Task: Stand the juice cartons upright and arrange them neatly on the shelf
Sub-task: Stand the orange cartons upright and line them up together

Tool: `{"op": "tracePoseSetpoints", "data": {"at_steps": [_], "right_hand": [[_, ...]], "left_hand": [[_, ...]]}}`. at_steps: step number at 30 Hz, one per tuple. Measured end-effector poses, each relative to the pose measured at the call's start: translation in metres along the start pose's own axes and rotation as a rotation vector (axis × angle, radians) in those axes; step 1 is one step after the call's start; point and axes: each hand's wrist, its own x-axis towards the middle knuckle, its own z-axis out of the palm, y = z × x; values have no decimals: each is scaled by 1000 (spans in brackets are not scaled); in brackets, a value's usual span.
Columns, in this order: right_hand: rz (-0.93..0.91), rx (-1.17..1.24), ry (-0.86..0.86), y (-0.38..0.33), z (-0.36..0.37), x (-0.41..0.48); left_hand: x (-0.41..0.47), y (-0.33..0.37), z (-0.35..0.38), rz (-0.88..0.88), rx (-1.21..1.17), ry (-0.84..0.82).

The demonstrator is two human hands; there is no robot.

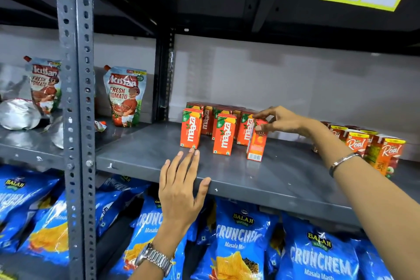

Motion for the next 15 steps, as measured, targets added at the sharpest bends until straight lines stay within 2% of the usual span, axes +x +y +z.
{"op": "tracePoseSetpoints", "data": {"at_steps": [3, 7, 15], "right_hand": [[8, -161, 68, 0, 5, 3], [44, 58, -25, 2, 7, -1], [4, 186, 62, 10, 11, -9]], "left_hand": [[-1, 0, 0, -2, -4, 7], [0, 1, 0, -11, -4, 1], [0, 2, -3, -26, -12, -28]]}}
